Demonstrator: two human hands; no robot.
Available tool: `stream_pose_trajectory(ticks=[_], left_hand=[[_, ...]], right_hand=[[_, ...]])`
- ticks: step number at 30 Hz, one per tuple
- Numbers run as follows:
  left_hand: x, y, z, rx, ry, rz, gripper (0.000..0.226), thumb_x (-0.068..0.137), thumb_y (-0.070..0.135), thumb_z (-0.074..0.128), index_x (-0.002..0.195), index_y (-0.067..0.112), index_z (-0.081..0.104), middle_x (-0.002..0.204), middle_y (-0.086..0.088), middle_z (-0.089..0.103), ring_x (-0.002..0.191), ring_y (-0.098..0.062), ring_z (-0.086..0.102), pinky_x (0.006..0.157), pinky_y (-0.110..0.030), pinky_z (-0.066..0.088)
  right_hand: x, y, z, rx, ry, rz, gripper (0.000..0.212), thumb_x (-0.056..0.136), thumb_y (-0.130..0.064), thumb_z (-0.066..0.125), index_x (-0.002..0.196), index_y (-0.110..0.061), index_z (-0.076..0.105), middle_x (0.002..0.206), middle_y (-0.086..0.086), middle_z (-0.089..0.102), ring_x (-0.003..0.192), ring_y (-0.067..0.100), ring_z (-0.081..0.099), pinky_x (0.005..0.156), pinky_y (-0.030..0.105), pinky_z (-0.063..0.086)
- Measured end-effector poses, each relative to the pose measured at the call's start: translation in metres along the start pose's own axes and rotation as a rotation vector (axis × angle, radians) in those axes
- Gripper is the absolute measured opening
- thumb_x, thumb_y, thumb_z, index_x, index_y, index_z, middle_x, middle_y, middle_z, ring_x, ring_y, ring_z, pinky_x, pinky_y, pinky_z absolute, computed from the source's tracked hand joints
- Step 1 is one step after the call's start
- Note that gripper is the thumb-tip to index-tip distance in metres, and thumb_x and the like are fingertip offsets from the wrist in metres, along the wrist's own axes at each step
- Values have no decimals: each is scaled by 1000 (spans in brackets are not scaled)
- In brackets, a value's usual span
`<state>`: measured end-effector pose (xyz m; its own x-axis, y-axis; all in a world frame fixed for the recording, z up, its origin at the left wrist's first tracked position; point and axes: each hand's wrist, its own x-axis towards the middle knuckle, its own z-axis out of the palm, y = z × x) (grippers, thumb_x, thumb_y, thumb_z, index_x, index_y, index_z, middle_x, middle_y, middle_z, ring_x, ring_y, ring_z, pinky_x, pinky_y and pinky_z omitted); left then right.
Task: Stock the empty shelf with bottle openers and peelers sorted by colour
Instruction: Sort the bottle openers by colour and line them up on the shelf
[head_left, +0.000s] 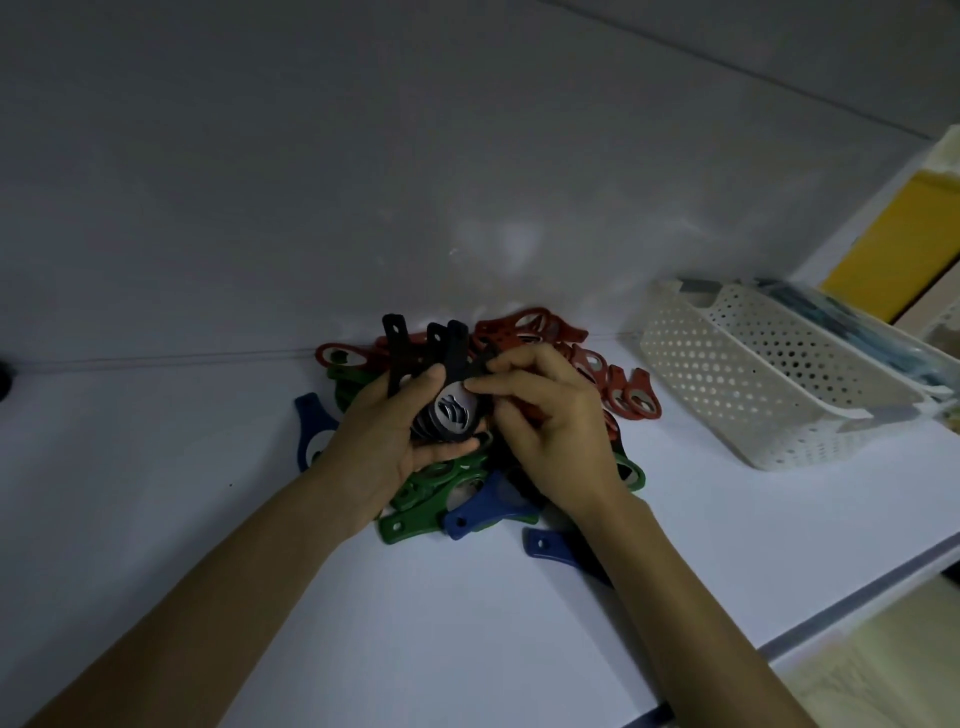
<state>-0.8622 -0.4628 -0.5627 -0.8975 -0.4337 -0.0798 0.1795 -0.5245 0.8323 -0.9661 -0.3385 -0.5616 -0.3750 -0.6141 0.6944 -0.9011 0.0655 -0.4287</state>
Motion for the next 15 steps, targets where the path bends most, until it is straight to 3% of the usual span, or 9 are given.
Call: stream_pose_trajectory(ticks=[5,12,15], left_hand=[[-1,0,-2,47,-6,52,35,90,15,54,125,10,56,114,-13,67,101,-25,67,76,-42,58],[-1,-4,-3,79,-6,82,43,70,20,67,112,11,61,111,-11,69,101,-24,67,82,-43,56],[-1,-5,-5,93,-23,88,48,66,19,70,112,7,61,112,-13,68,103,-26,66,85,-44,55]], right_hand=[[-2,-6,3,86,40,93,27,79,-13,75,105,-7,71,110,6,58,102,6,56,87,12,45],[-6,-8,7,232,100,274,68,73,-16,82,131,-19,46,122,-5,47,91,3,61,74,13,53],[-6,-5,6,328,74,342,79,72,-14,82,138,-17,39,105,-27,58,82,3,67,69,14,53]])
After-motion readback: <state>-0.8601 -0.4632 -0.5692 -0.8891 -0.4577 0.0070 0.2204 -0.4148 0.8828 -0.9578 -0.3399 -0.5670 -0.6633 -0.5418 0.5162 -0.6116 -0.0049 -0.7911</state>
